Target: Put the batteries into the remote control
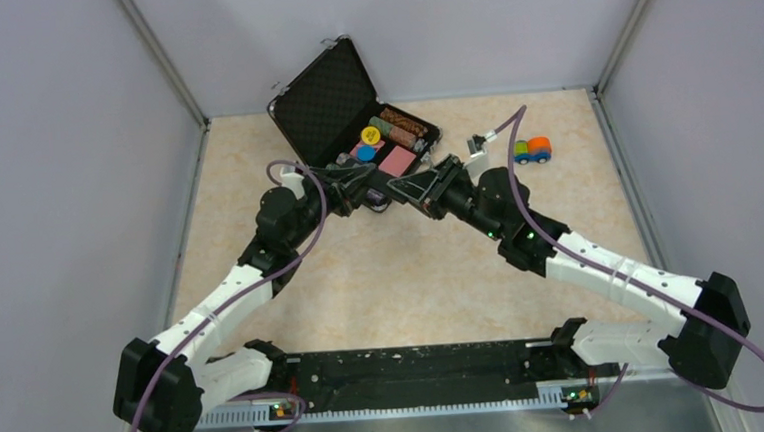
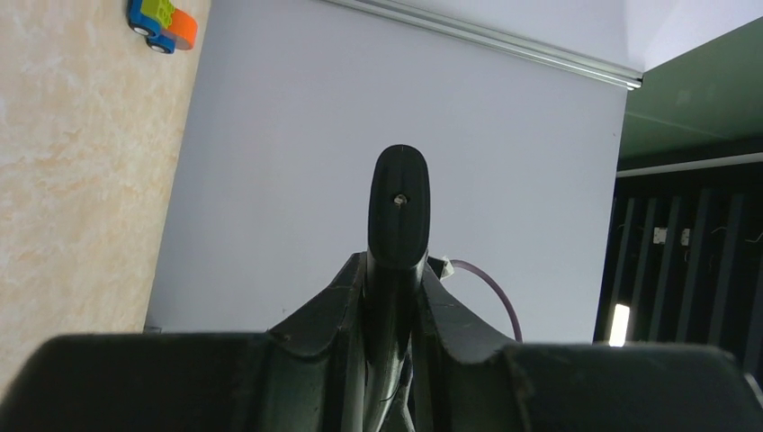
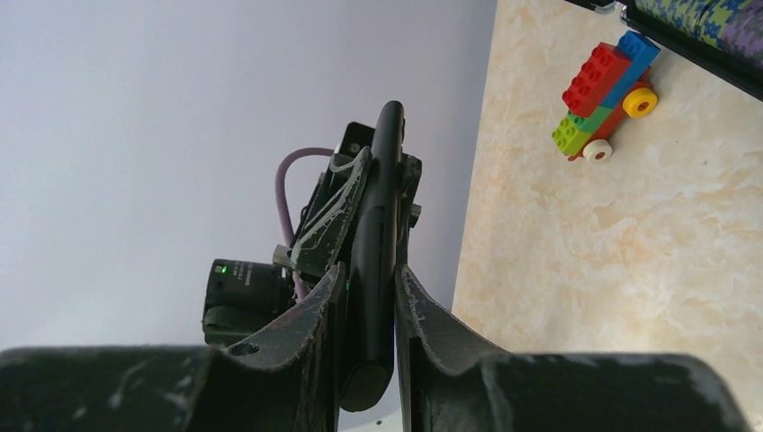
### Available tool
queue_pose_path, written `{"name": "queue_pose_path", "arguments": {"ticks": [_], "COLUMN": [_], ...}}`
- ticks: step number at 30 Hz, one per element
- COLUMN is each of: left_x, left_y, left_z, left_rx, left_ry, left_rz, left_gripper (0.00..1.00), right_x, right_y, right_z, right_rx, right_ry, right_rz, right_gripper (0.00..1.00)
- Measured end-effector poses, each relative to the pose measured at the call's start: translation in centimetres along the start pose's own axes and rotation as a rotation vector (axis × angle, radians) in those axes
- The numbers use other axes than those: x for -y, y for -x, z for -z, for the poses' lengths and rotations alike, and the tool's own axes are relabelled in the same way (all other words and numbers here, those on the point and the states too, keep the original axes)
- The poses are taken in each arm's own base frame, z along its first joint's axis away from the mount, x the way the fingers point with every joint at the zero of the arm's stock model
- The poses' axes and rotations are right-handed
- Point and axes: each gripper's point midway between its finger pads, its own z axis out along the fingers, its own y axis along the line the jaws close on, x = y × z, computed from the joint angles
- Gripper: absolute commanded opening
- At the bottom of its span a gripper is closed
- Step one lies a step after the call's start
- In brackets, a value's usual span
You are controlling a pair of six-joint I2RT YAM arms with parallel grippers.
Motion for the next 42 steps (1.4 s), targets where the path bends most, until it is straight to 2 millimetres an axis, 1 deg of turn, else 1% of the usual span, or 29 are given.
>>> {"name": "queue_pose_path", "arguments": {"ticks": [9,14,21,30,38,40,42], "left_x": [0.5,0.2,-0.3,0.7,0.3,0.0,-0.2], "left_y": [0.4,0.4,0.4,-1.3,-2.0,-2.8,-3.0], "left_z": [-0.2,-0.5,-1.1,-1.4,-1.0,-0.7,-0.4], "left_rx": [0.037,0.037,0.035,-0.013,-0.034,-0.056,-0.059], "left_ry": [-0.03,-0.032,-0.022,-0.046,-0.023,-0.01,0.001], "left_rz": [-0.003,-0.026,-0.091,-0.181,-0.226,-0.224,-0.221], "left_gripper": [0.0,0.0,0.0,0.0,0.0,0.0,0.0], "right_x": [-0.3,0.1,1.1,0.1,0.0,0.0,0.1], "right_y": [0.1,0.1,-0.3,-1.6,-2.4,-2.5,-2.7], "right_z": [-0.6,-0.7,-1.1,-1.2,-1.0,-1.1,-1.0], "right_rx": [0.011,0.012,-0.004,-0.075,-0.107,-0.111,-0.115], "right_ry": [0.021,0.008,-0.028,0.0,0.004,-0.001,-0.008], "right_rz": [-0.013,-0.013,-0.016,-0.025,-0.03,-0.029,-0.027], "right_gripper": [0.21,0.2,0.21,0.2,0.25,0.26,0.28]}}
